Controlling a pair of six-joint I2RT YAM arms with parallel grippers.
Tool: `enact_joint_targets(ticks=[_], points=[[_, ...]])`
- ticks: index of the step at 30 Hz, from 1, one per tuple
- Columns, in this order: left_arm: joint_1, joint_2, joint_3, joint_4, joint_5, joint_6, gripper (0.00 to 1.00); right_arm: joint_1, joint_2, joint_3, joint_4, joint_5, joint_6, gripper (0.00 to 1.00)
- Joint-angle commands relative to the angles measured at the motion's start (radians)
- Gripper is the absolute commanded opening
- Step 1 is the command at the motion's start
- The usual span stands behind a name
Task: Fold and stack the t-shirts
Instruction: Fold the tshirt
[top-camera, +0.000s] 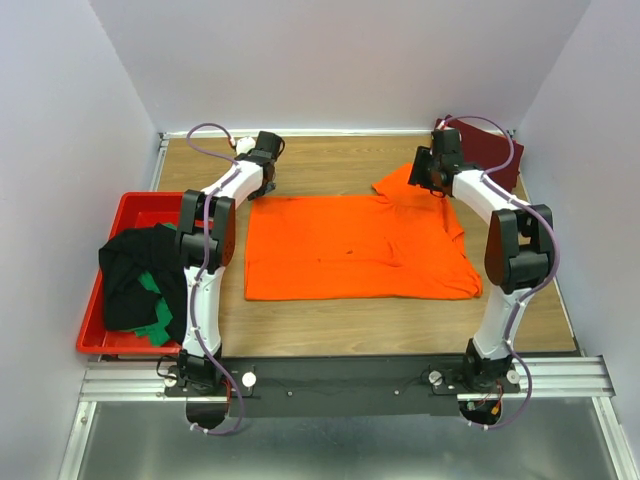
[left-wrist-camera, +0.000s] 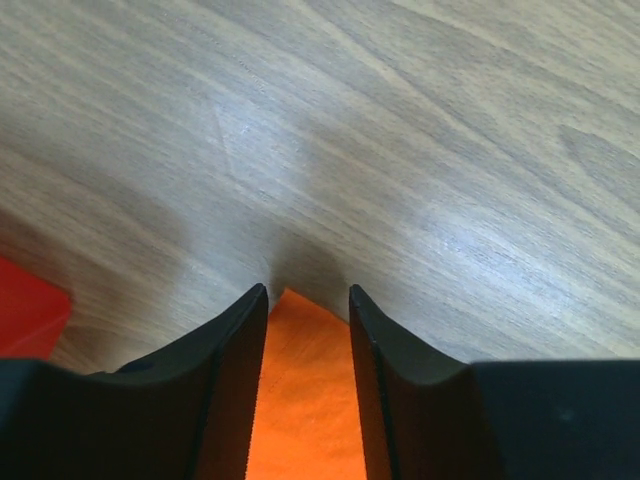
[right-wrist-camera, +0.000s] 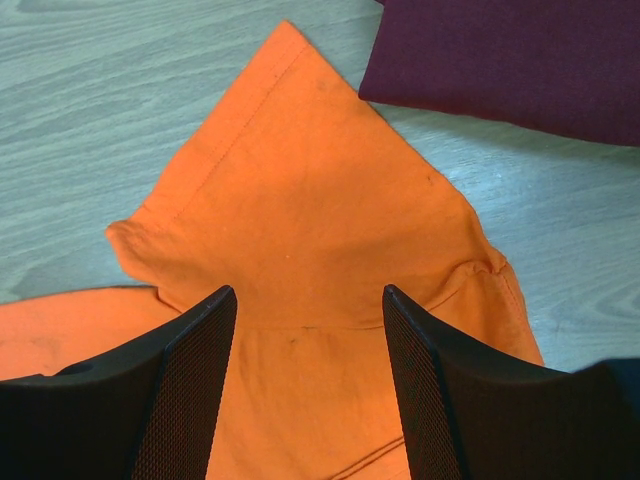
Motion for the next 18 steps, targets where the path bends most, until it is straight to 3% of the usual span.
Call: enact_joint_targets(ticks=[1,10,18], points=[[0.005,-0.026,-0.01,0.026,0.012,0.029,0.44,-0.003,0.025,0.028,0.015,-0.003,-0.012,0.67],[0.005,-0.043,-0.045,0.041,0.023,0.046,0.42,-0.005,0.036,0.033,0.014,0.008,-0.013,0.67],[0.005,-0.045,-0.067,0.046,0.027,0.06,0.33,-0.005,0.065,0.05,0.014,0.015,-0.016,0.67]])
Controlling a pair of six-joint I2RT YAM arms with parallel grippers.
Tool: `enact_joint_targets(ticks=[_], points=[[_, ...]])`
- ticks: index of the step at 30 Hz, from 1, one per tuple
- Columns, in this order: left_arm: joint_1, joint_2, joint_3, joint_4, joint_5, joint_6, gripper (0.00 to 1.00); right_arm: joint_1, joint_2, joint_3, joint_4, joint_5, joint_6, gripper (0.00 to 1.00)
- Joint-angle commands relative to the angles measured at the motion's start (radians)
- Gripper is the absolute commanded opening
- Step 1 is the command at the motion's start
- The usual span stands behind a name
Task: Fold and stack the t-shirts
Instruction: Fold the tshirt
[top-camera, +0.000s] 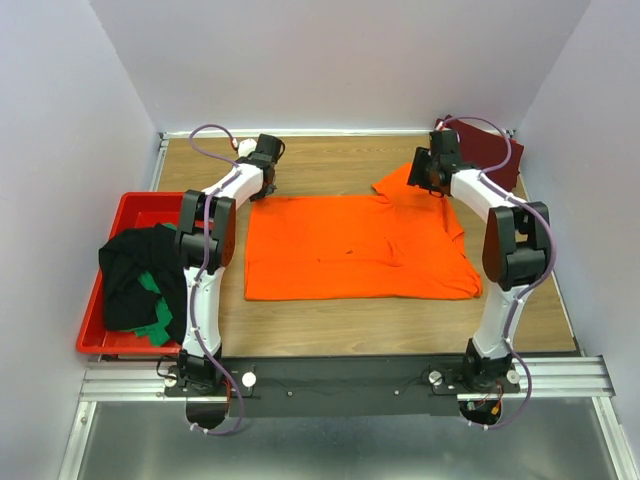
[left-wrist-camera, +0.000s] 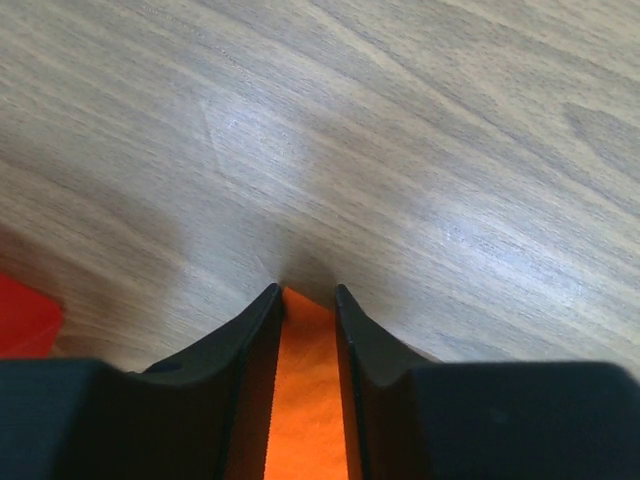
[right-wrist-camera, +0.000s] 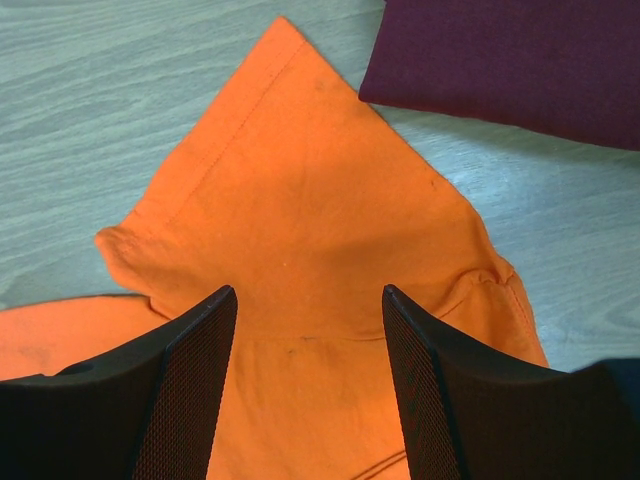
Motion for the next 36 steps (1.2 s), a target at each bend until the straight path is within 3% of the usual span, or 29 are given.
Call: enact_joint_targets(ticks=[1,5,7,8,25,36], points=[[0.005,-0.038,-0.026,0.0,0.01,0.016,0.32,-0.005,0.044,0.039,0.015,0.02,-0.018,0.67],[0.005,-0.048,-0.034,0.004,0.004,0.022,0.18,-0.006,0.092,0.065,0.013,0.055,-0.041,0.67],[0.005,-0.055,-0.041,0.009,-0.004,0.025,0.01,-0.006,0.129,0.088,0.013,0.09,-0.065,0.67],[0.005,-0.056,-0.044,0.009,-0.007,0.026,0.0,-0.006,0.139,0.094,0.013,0.099,-0.074,0.67],[0.007,-0.078,-0.083,0.043,-0.018,0.056,0.0,-0.026,0.34,0.304,0.013,0.164,-0.165,0.67],[0.007,-0.068,-0.078,0.049,-0.007,0.059,0.0,-0.026,0.374,0.286,0.013,0.098,-0.13,0.61]])
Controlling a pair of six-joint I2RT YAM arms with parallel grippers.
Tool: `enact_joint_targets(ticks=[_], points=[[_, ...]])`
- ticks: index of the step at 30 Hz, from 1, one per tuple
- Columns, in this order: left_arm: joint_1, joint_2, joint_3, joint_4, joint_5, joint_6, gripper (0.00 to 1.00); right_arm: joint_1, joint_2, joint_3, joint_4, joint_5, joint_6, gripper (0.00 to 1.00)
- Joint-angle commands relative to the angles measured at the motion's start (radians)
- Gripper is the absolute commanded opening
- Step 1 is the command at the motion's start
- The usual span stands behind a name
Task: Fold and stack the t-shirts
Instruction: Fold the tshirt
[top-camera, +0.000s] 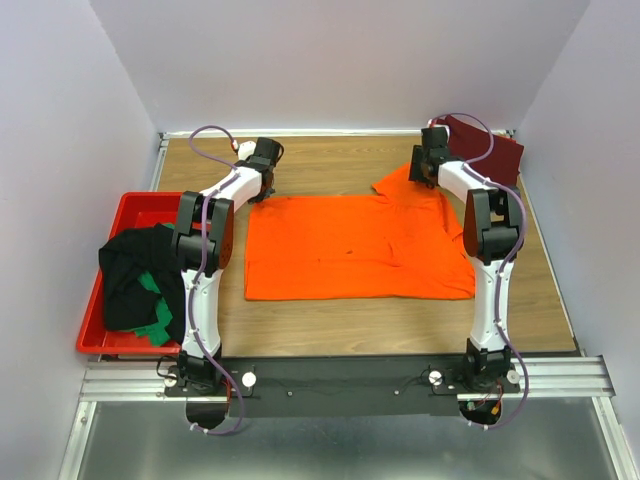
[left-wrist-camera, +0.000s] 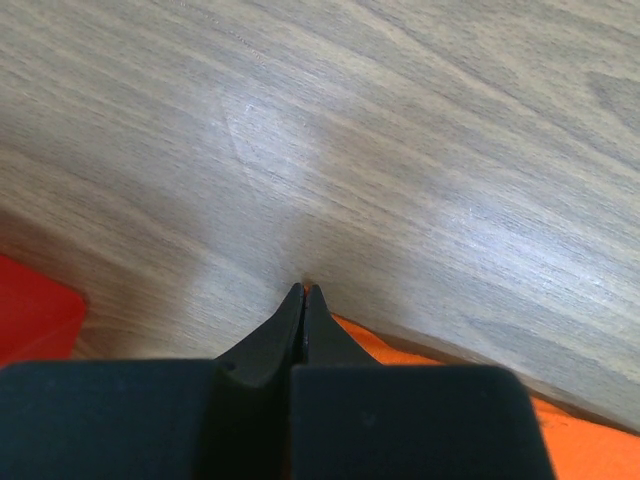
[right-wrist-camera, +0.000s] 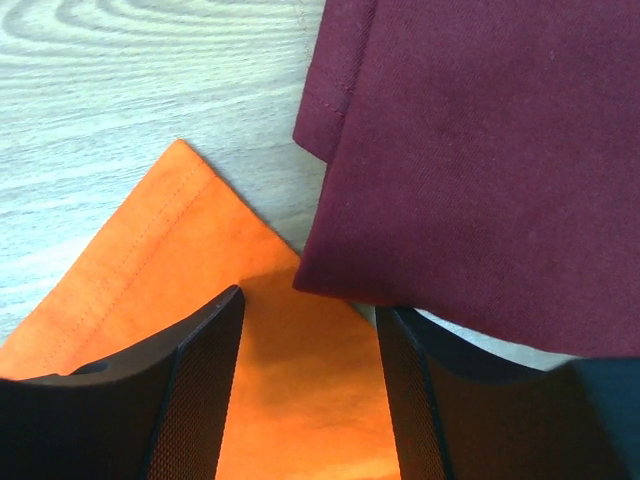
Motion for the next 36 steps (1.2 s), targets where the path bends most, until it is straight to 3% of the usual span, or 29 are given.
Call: enact_joint_targets(ticks=[1,7,17,22,36], points=[[0.007,-0.026,-0.008,0.009,-0.008,0.011,0.0,-0.003,0.036,-0.016,-0.008,-0.032,0.018,0.61],[0.007,-0.025,-0.008,0.011,-0.006,0.011,0.0,-0.005,0.011,-0.054,-0.008,-0.027,0.044,0.47],[0.01,-0.026,-0.009,0.014,-0.003,0.012,0.0,-0.003,-0.006,-0.062,-0.008,-0.03,0.072,0.07],[0.014,-0.034,-0.011,0.019,0.0,0.014,0.0,-0.003,-0.045,-0.073,-0.008,-0.018,0.087,0.0],[0.023,-0.092,-0.022,0.04,0.011,0.003,0.0,-0.005,-0.242,-0.127,-0.008,0.048,0.09,0.0]])
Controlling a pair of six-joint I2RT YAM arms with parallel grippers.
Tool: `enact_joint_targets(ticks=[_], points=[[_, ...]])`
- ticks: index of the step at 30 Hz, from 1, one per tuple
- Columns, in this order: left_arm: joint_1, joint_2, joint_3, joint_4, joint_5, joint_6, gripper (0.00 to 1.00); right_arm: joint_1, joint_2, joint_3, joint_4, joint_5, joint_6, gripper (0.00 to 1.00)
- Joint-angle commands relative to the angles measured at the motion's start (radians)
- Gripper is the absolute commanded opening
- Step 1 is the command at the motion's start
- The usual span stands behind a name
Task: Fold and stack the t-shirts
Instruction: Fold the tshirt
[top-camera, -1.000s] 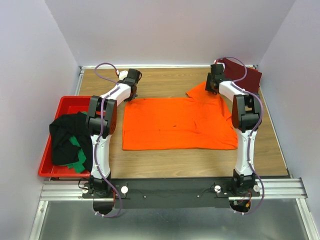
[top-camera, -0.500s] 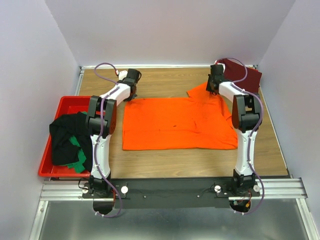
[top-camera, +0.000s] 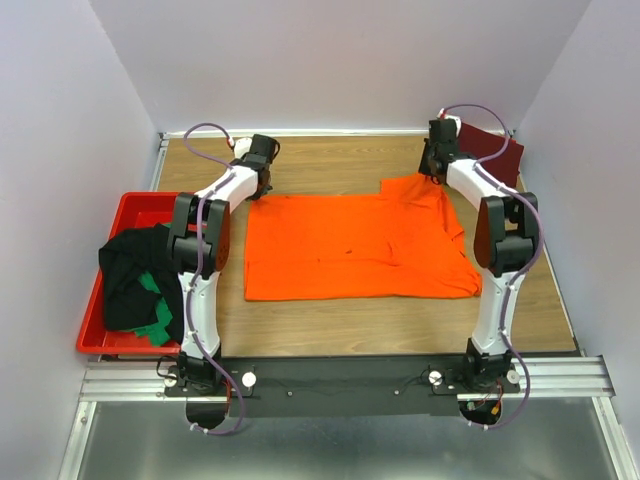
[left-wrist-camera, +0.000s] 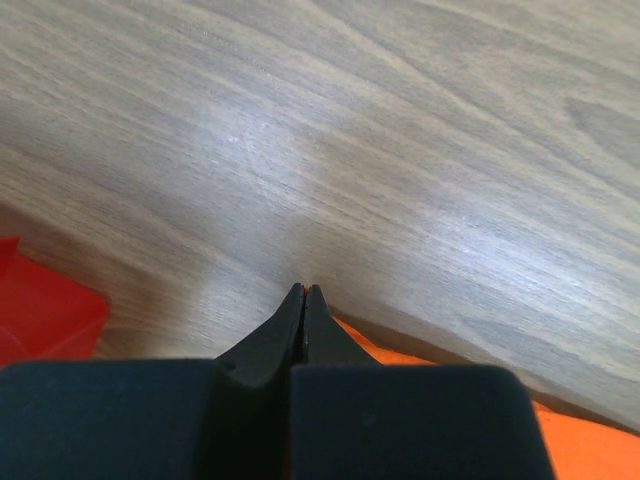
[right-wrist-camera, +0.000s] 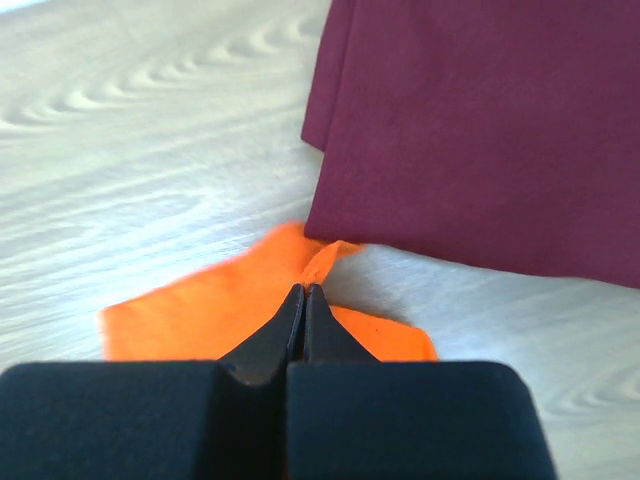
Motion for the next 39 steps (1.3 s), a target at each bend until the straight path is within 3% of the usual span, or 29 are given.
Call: enact_joint_targets(ticks=[1,12,25,39], points=[[0.01,-0.061,-0.01,0.025,0.006,-0.003,0.0,-0.006,-0.084,-0.033,-0.014,0.044,0.013,0.01],[0.017,-0.136,-0.079,0.043,0.046,-0.015,0.0,-0.004,-0.242,-0.214,-0.015,0.054,0.072,0.01],[0.015,-0.271,-0.26,0.065,0.104,-0.046,0.0,-0.004,-0.546,-0.527,-0.023,0.011,0.214,0.0],[0.015,-0.401,-0.425,0.1,0.138,-0.076,0.0,-0.004,-0.752,-0.709,-0.07,-0.021,0.269,0.0]])
